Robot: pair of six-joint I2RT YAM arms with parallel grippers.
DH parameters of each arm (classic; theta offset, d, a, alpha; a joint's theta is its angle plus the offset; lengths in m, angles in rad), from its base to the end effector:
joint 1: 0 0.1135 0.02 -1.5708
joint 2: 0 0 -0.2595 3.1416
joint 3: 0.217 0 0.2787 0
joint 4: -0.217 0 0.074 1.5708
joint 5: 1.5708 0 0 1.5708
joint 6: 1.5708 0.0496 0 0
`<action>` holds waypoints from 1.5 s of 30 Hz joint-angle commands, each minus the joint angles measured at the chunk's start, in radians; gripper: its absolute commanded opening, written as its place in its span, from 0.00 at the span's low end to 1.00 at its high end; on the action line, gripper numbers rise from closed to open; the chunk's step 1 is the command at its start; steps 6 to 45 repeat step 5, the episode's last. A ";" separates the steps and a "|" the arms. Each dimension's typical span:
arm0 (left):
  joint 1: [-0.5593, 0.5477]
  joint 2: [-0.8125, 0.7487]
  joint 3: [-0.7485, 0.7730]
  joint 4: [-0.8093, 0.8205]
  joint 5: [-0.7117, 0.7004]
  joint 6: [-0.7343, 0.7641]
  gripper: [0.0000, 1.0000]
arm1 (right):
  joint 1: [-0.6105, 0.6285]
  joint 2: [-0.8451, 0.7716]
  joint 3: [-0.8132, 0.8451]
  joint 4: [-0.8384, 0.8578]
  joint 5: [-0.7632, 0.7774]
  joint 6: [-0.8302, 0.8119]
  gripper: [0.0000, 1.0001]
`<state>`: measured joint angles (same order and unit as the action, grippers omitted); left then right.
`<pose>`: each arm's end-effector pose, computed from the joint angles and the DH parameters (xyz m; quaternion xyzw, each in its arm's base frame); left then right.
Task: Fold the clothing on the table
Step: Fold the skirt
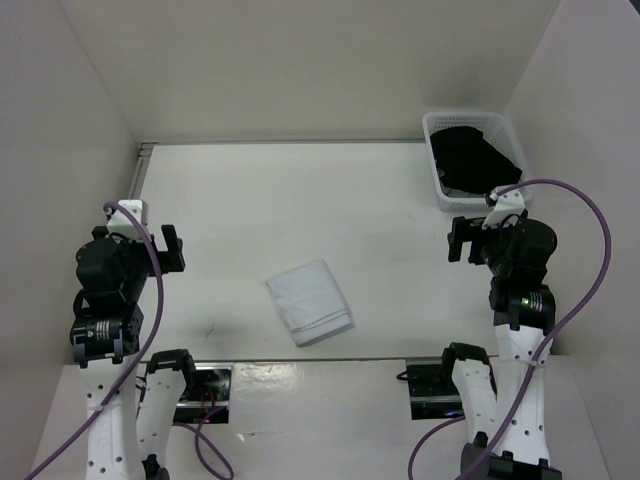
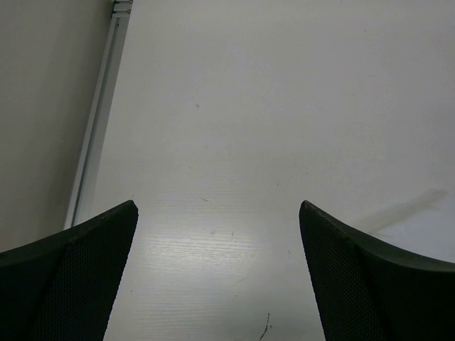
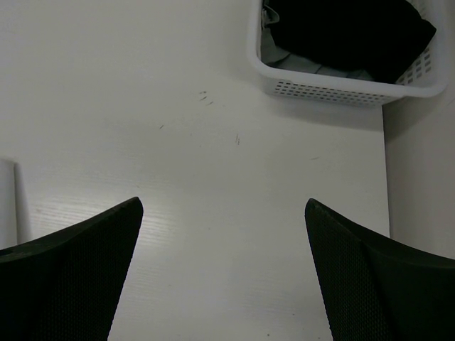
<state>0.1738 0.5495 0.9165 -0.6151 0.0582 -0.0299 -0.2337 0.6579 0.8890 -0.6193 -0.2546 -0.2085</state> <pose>0.1492 0.0233 0.3724 -0.0624 0.7866 0.0212 0.6140 0.1768 -0.0292 0.3467 -0.0604 0.8243 -0.0184 0.5626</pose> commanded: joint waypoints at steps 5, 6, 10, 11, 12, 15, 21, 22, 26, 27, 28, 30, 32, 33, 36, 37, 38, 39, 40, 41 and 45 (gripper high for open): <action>0.007 -0.008 0.010 0.026 0.017 0.007 1.00 | -0.006 0.020 -0.005 0.047 -0.015 -0.014 0.99; 0.007 -0.008 0.010 0.026 0.017 0.007 1.00 | -0.006 0.020 -0.005 0.047 -0.015 -0.014 0.99; 0.007 -0.008 0.010 0.026 0.017 0.007 1.00 | -0.006 0.020 -0.005 0.047 -0.015 -0.014 0.99; 0.007 -0.008 0.010 0.026 0.017 0.007 1.00 | -0.006 0.020 -0.005 0.047 -0.015 -0.014 0.99; 0.007 -0.008 0.010 0.026 0.017 0.007 1.00 | -0.006 0.020 -0.005 0.047 -0.015 -0.014 0.99; 0.007 -0.008 0.010 0.026 0.017 0.007 1.00 | -0.006 0.020 -0.005 0.047 -0.015 -0.014 0.99; 0.007 -0.008 0.010 0.026 0.017 0.007 1.00 | -0.006 0.020 -0.005 0.047 -0.015 -0.014 0.99; 0.007 -0.008 0.010 0.026 0.017 0.007 1.00 | -0.006 0.020 -0.005 0.047 -0.015 -0.014 0.99; 0.007 -0.008 0.010 0.026 0.017 0.007 1.00 | -0.006 0.020 -0.005 0.047 -0.015 -0.014 0.99; 0.007 -0.008 0.010 0.026 0.017 0.007 1.00 | -0.006 0.020 -0.005 0.047 -0.015 -0.014 0.99; 0.007 -0.008 0.010 0.026 0.017 0.007 1.00 | -0.006 0.020 -0.005 0.047 -0.015 -0.014 0.99; 0.007 -0.008 0.010 0.026 0.017 0.007 1.00 | -0.006 0.020 -0.005 0.047 -0.015 -0.014 0.99; 0.007 -0.008 0.010 0.026 0.017 0.007 1.00 | -0.006 0.020 -0.005 0.047 -0.015 -0.014 0.99; 0.007 -0.008 0.010 0.026 0.017 0.007 1.00 | -0.006 0.020 -0.005 0.047 -0.015 -0.014 0.99; 0.007 -0.008 0.010 0.026 0.017 0.007 1.00 | -0.006 0.020 -0.005 0.047 -0.015 -0.014 0.99; 0.007 -0.008 0.010 0.026 0.017 0.007 1.00 | -0.006 0.020 -0.005 0.047 -0.015 -0.014 0.99; 0.007 -0.008 0.010 0.026 0.017 0.007 1.00 | -0.006 0.020 -0.005 0.047 -0.015 -0.014 0.99; 0.007 -0.008 0.010 0.026 0.017 0.007 1.00 | -0.006 0.020 -0.005 0.047 -0.015 -0.014 0.99; 0.007 -0.008 0.010 0.026 0.017 0.007 1.00 | -0.006 0.020 -0.005 0.047 -0.015 -0.014 0.99; 0.007 -0.008 0.010 0.026 0.017 0.007 1.00 | -0.006 0.020 -0.005 0.047 -0.015 -0.014 0.99; 0.007 -0.008 0.010 0.026 0.017 0.007 1.00 | -0.006 0.020 -0.005 0.047 -0.015 -0.014 0.99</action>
